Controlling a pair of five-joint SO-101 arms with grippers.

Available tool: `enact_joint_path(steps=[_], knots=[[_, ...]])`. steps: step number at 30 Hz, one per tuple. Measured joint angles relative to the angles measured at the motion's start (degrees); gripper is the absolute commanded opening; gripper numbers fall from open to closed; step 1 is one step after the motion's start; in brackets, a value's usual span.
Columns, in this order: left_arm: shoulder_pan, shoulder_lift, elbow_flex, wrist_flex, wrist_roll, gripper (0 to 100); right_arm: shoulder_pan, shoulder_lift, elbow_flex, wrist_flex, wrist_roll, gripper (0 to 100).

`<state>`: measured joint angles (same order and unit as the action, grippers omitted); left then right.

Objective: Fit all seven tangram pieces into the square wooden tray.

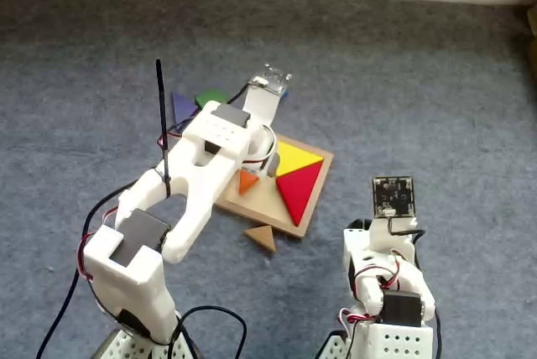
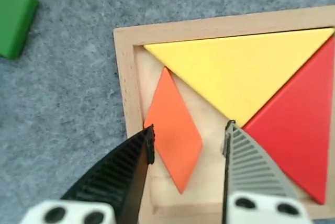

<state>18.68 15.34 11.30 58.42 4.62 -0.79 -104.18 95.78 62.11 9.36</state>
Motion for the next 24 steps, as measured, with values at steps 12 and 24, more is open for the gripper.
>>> enact_joint_path(steps=[12, 24], knots=[[0.00, 0.26, 3.08, 0.09, 2.46, 17, 0.00, 0.00, 0.00, 0.00, 0.00, 4.4], [0.00, 10.37, -10.02, 7.56, 2.55, 17, 0.00, 0.00, 0.00, 0.00, 0.00, 4.4]])
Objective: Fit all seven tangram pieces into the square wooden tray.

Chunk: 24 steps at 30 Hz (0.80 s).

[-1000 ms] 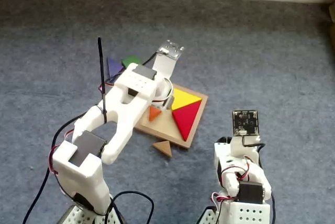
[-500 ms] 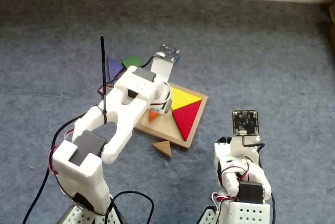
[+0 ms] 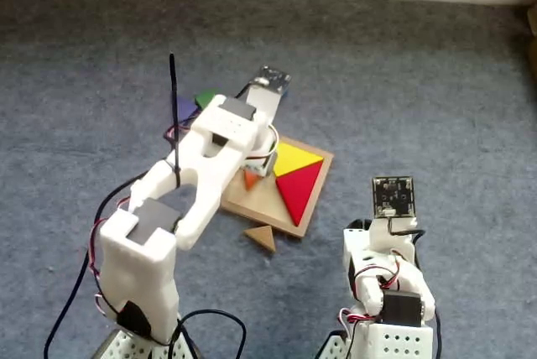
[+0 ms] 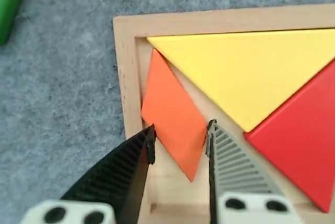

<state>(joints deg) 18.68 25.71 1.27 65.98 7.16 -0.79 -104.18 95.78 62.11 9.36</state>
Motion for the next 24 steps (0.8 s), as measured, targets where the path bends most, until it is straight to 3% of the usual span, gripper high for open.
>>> enact_joint_path(steps=[5, 9, 17, 24], knots=[[0.18, 7.91, -11.78, 8.97, 0.00, 16, 0.00, 0.00, 0.00, 0.00, 0.00, 4.4], [0.35, 10.02, -15.12, 11.34, 0.00, 7, 0.00, 0.00, 0.00, 0.00, 0.00, 4.4], [2.90, 7.47, -14.42, 11.34, 0.09, 3, 0.00, 0.00, 0.00, 0.00, 0.00, 4.4], [2.29, -0.18, -4.92, 9.93, 0.09, 4, 0.00, 0.00, 0.00, 0.00, 0.00, 4.4]])
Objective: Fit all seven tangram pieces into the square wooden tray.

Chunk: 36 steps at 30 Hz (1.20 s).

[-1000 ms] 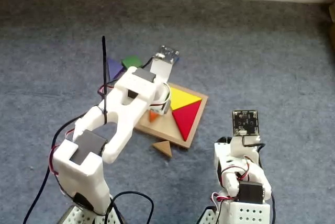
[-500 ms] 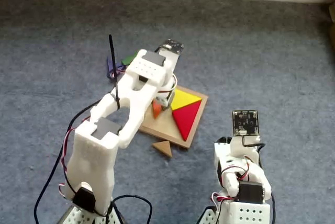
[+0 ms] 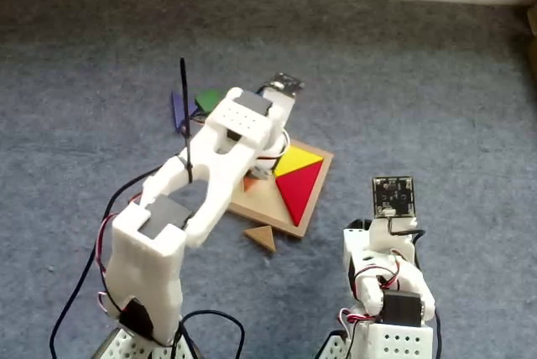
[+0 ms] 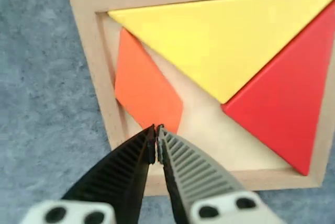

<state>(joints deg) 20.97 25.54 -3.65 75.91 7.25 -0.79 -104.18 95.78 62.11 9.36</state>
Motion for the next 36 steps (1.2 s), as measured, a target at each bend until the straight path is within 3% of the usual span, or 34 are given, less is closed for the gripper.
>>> enact_joint_path(steps=[3, 9, 17, 24, 36], knots=[[0.00, -3.60, 3.60, -2.64, 0.00, 5, 0.00, 0.00, 0.00, 0.00, 0.00, 4.4], [-0.79, -8.18, 6.68, -3.87, 0.00, 24, 0.00, 0.00, 0.00, 0.00, 0.00, 4.4], [-3.25, -8.35, 7.56, -4.92, 0.18, 22, 0.00, 0.00, 0.00, 0.00, 0.00, 4.4], [-4.13, -8.35, 15.03, -12.31, 4.57, 22, 0.00, 0.00, 0.00, 0.00, 0.00, 4.4], [-3.78, -5.10, 13.63, -16.62, 5.36, 22, 0.00, 0.00, 0.00, 0.00, 0.00, 4.4]])
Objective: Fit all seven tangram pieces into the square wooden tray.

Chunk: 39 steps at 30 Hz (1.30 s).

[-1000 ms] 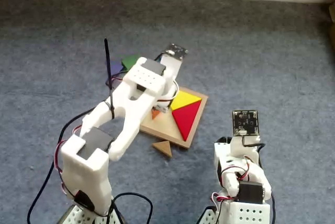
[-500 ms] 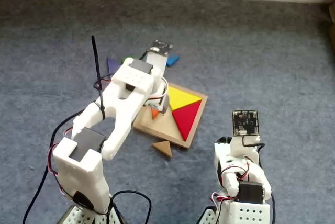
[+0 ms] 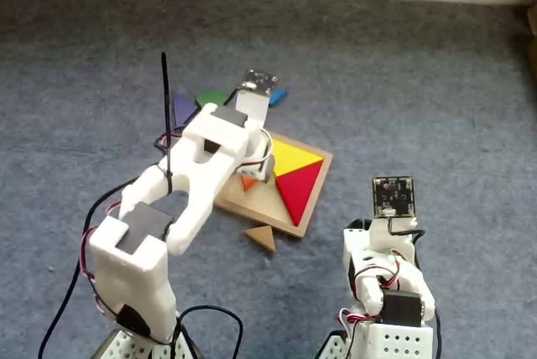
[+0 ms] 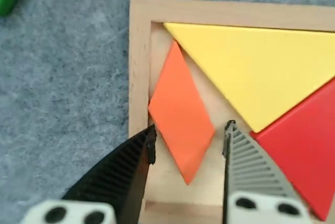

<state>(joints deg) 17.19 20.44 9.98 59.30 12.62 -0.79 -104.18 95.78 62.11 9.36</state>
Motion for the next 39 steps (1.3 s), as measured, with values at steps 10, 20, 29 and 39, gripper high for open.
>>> enact_joint_path(steps=[10, 20, 29, 39], knots=[[0.00, 9.93, -14.68, 10.55, 2.02, 10, 0.00, 0.00, 0.00, 0.00, 0.00, 4.4], [3.16, 7.47, -13.89, 10.90, -1.14, 1, 0.00, 0.00, 0.00, 0.00, 0.00, 4.4], [6.51, -6.86, 0.70, 4.57, -3.25, 1, 0.00, 0.00, 0.00, 0.00, 0.00, 4.4], [8.53, -13.54, 9.05, -5.54, -6.59, 3, 0.00, 0.00, 0.00, 0.00, 0.00, 4.4]])
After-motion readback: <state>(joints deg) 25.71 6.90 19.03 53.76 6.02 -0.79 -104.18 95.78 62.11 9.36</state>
